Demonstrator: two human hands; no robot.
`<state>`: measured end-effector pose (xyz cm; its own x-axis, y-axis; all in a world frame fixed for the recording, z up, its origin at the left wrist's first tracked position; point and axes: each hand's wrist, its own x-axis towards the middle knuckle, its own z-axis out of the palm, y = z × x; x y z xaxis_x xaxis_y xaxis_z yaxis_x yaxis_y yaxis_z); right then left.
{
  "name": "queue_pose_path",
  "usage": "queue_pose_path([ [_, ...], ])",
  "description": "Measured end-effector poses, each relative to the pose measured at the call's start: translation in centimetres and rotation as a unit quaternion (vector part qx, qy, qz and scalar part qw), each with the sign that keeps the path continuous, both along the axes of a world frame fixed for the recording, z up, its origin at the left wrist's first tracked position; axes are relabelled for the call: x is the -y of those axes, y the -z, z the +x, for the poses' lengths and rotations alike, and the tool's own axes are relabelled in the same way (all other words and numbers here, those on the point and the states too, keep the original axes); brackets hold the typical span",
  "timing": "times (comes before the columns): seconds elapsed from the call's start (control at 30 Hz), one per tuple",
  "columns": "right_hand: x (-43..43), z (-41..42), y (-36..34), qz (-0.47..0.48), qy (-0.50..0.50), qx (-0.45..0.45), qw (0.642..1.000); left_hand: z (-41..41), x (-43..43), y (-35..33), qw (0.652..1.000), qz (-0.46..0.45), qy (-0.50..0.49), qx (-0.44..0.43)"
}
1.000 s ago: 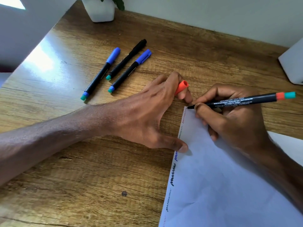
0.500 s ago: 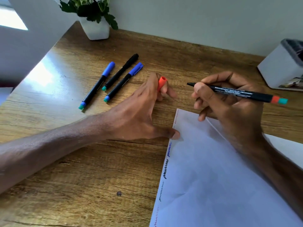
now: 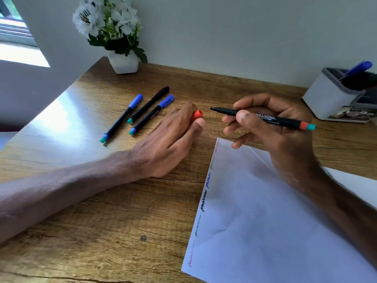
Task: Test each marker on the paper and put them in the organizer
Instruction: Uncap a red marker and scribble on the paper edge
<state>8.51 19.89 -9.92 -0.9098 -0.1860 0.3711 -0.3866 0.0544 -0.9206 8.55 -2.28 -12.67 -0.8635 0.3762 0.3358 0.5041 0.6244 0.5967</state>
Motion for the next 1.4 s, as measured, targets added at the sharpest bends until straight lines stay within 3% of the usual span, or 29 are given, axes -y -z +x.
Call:
queue_pose_path([
  [0.63,-0.9,0.9,-0.4,0.004,-0.008,-0.034,0.999,-0.6,0.3,0.6,0.994,-0.026,0.040,-0.095],
  [0.93,-1.2,0.3,-0.7,0.025,-0.044,0.019,0.999,-1.3,0.6,-0.1,0.988,0.004,0.050,-0.145],
  [1.13,-0.7,0.1,-0.2,0.024,-0.076,0.027,0.996,-1.1,0.4,-0.2,0.973,-0.009,0.109,-0.205],
  [1.4,-0.1,0.2,0.0,0.020,-0.084,-0.030,0.996,-0.4,-0.1,0.0,0.979,0.043,0.111,-0.164],
])
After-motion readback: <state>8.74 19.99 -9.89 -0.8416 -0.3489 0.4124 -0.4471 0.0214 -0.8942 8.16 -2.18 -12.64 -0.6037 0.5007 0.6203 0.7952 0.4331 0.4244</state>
